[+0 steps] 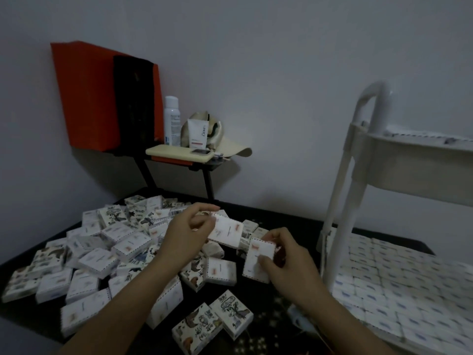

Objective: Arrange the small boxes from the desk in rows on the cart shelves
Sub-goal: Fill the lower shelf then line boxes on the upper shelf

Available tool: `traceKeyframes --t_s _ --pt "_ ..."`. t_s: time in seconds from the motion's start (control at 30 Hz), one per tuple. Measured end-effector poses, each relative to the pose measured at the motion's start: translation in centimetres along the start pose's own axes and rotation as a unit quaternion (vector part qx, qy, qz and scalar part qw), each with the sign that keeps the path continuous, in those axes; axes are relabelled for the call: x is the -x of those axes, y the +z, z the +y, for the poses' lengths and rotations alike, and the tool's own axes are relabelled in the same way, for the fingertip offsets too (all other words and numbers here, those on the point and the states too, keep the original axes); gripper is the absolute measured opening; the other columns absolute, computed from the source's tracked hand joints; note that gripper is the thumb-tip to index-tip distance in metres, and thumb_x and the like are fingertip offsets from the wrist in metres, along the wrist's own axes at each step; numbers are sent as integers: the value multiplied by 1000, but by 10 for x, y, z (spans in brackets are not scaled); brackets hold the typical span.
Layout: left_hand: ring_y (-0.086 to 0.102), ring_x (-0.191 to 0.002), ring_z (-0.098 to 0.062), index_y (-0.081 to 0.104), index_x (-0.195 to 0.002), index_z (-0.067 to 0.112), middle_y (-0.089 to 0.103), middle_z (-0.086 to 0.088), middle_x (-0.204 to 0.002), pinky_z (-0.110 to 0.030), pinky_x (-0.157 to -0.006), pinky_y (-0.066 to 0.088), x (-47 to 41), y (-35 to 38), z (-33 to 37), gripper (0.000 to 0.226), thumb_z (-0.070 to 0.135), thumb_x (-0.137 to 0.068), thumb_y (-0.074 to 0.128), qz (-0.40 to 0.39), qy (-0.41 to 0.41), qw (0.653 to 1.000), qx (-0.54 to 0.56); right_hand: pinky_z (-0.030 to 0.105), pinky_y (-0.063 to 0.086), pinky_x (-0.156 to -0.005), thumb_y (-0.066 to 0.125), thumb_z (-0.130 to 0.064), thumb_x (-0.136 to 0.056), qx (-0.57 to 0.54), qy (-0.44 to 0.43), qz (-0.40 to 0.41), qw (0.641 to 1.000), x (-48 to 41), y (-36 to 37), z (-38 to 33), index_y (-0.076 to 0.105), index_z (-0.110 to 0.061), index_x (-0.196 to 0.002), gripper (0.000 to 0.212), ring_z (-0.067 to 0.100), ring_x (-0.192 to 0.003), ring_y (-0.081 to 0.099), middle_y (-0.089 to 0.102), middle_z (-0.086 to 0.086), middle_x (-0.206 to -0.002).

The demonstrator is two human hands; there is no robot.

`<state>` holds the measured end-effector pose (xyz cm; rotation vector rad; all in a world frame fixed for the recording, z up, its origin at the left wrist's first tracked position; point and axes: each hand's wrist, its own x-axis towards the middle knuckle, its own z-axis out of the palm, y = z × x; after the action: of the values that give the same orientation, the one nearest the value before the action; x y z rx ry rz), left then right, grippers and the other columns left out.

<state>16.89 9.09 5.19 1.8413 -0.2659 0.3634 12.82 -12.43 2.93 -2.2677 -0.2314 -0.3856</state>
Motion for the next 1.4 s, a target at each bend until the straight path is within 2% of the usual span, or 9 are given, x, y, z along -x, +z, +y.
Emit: traceKeyframes --t_s 0.07,0.17,0.43,0.63,0.9,1.07,1.13,1.27,1.4 --pt "58 -60 -16 69 -104 23 61 -12 -61 -27 -60 56 7 1 19 18 13 -97 56 -11 -20 997 73 26 56 -69 64 -24 -88 -12 -14 11 1000 5 -14 -9 48 -39 -106 28 -4 -79 61 64 -17 -97" --pt "71 -76 -22 69 -107 15 75 -5 -87 -34 -68 61 17 6 39 17 14 -96 57 -21 -78 980 183 26 56 -72 64 -20 -88 -42 -37 35 998 15 -33 -20 50 -37 -104 27 -1 -82 63 65 -17 -97" --pt "72 -81 -23 63 -117 13 75 -9 -93 -35 -66 60 40 21 77 31 4 -88 63 -140 -91 955 244 38 54 -64 66 -27 -85 -44 -61 112 991 46 -84 -31 54 -37 -98 20 8 -74 59 65 -14 -87" --pt "70 -89 -18 72 -105 28 73 2 -98 -40 -77 60 56 46 122 31 4 -91 58 -239 8 964 113 25 48 -54 64 -35 -80 -1 -121 139 983 72 -124 -50 55 -35 -95 18 8 -75 60 61 -21 -91" --pt "72 -81 -21 65 -110 12 73 -3 -95 -34 -66 60 63 65 191 38 20 -73 67 -282 85 938 182 24 50 -52 63 -41 -80 92 -192 248 945 86 -192 -76 54 -38 -94 17 7 -72 62 61 -20 -85" --pt "72 -76 -17 62 -116 23 75 -5 -97 -24 -60 55 39 67 232 46 15 -73 77 -248 155 935 201 31 53 -54 63 -36 -83 112 -240 299 917 72 -238 -104 53 -35 -101 21 8 -79 62 61 -17 -90" --pt "71 -75 -17 64 -117 28 74 -6 -98 -25 -60 55 25 70 246 46 17 -72 65 -237 183 933 201 31 54 -57 63 -32 -84 125 -248 339 899 57 -259 -110 53 -32 -105 24 7 -81 61 62 -17 -91" --pt "72 -72 -11 68 -104 32 73 0 -93 -15 -52 51 -2 77 271 29 10 -83 67 -193 230 944 136 27 55 -67 63 -27 -89 159 -162 312 923 13 -299 -103 51 -32 -105 20 1 -85 60 60 -17 -96" --pt "72 -82 -12 63 -101 23 72 2 -93 -19 -61 54 -31 90 293 23 10 -82 66 -188 248 946 87 34 56 -74 61 -28 -92 198 -53 237 950 -23 -321 -85 52 -28 -103 14 6 -86 60 63 -7 -103"
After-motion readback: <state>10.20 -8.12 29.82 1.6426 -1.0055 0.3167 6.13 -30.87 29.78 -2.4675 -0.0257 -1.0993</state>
